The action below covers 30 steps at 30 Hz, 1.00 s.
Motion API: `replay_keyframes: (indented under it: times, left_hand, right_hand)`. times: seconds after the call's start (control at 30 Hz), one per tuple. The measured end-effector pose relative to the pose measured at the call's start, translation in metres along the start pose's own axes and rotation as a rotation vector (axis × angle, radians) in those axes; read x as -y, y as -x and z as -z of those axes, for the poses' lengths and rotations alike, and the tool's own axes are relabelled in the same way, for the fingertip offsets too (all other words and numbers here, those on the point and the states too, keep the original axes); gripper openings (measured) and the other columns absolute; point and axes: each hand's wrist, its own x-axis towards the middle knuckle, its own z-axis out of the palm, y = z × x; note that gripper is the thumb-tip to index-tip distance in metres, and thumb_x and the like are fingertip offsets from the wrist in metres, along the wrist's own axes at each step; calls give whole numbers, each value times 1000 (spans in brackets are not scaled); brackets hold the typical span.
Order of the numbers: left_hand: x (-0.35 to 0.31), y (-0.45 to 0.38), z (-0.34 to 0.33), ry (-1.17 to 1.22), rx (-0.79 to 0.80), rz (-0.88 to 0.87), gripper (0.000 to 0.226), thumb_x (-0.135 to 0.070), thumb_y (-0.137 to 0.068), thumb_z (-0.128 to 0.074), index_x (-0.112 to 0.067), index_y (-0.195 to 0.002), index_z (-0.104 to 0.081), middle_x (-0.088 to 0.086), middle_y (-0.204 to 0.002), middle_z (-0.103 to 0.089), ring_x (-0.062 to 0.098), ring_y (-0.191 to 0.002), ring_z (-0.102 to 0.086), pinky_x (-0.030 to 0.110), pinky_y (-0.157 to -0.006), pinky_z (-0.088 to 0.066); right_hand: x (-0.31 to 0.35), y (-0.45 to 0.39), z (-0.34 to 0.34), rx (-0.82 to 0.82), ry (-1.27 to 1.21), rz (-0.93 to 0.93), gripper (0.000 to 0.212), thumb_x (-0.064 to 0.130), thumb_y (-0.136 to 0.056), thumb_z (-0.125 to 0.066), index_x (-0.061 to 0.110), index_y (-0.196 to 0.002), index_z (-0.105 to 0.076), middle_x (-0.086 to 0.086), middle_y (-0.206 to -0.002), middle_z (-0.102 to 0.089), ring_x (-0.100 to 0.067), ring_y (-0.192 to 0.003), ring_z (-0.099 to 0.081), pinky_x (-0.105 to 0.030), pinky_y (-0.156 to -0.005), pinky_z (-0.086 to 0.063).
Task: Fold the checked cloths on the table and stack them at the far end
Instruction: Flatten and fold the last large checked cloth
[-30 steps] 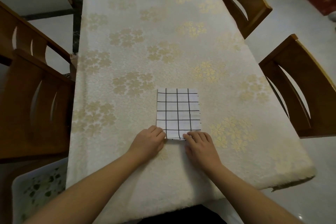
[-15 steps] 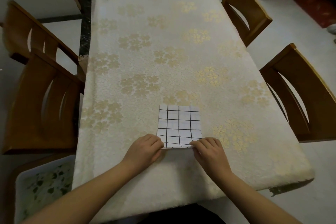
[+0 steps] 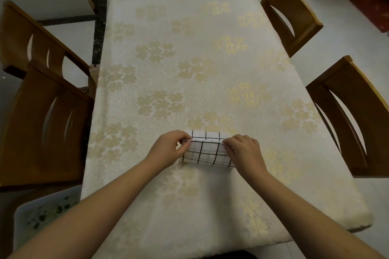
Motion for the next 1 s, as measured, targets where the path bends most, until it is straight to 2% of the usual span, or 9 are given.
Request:
replay_keyframes:
  times: [0.1, 0.23, 0.43, 0.57, 0.63, 0.7, 0.8, 0.9, 1.0]
  left_hand:
    - [10, -17, -2, -1, 39, 128, 9, -24, -94, -62, -23, -98, -69, -11, -88, -65, 1, -80, -59, 17, -71, -46]
    - [23, -32, -10, 75, 36, 302, 8, -25, -93, -64, -26, -100, -67, -9, -87, -64, 3, -77, -60, 13, -68, -45]
    - [32, -52, -22, 16, 7, 361, 7, -24, -94, -61, -22, -98, -67, -9, -90, -62, 3, -78, -56, 12, -66, -40]
    - [41, -57, -28, -46, 40, 325, 11, -23, -95, -60, -20, -103, -66, -3, -97, -58, 9, -84, -56, 21, -75, -45]
    - [45, -55, -30, -28, 22, 307, 23, -24, -95, -61, -21, -117, -62, -2, -106, -56, 13, -93, -56, 22, -80, -45]
    - [49, -49, -31, -13, -91, 252, 42, -28, -95, -61, -21, -134, -51, -2, -121, -51, 11, -102, -52, 23, -87, -42]
    - [52, -32, -36, -166, -208, 49, 42, -33, -97, -51, -17, -136, -49, 3, -129, -53, 15, -115, -48, 34, -98, -41]
    - [52, -9, -55, -325, -140, -142, 45, -33, -98, -42, -14, -137, -50, 6, -135, -56, 20, -124, -46, 40, -104, -39]
    - [55, 5, -77, -467, 9, -236, 54, -35, -99, -38, -11, -147, -40, 7, -151, -43, 22, -139, -38, 40, -112, -27]
  right_hand:
    - [-2, -19, -7, 97, -69, -80, 14, 25, -93, -64, 22, -105, -72, 4, -95, -71, -23, -92, -62, -35, -83, -38]
    - [-8, -41, -22, 192, -228, -233, 18, 26, -93, -64, 22, -109, -70, 2, -100, -72, -18, -97, -65, -39, -91, -48]
    - [-16, -60, -41, 210, -271, -293, 19, 27, -92, -65, 21, -109, -69, 2, -100, -73, -17, -97, -66, -39, -92, -48]
    - [-23, -64, -54, 224, -193, -245, 21, 28, -92, -63, 23, -112, -68, 3, -103, -71, -21, -102, -62, -39, -91, -45]
    - [-24, -64, -58, 213, -157, -230, 27, 29, -93, -62, 23, -120, -64, 2, -113, -67, -22, -105, -58, -36, -90, -41]
    - [-23, -60, -59, 145, -128, -220, 36, 26, -94, -62, 20, -129, -58, -2, -124, -62, -25, -110, -55, -37, -94, -38]
    - [-16, -46, -61, 32, -57, -150, 41, 18, -92, -64, 15, -132, -56, -7, -126, -60, -29, -114, -55, -42, -98, -42]
    - [0, -25, -72, -22, -49, -57, 40, 15, -94, -56, 10, -133, -54, -10, -129, -60, -29, -121, -54, -44, -104, -41]
    - [18, -11, -88, 20, -63, 3, 46, 21, -99, -36, 7, -141, -47, -9, -143, -51, -25, -136, -39, -41, -113, -29]
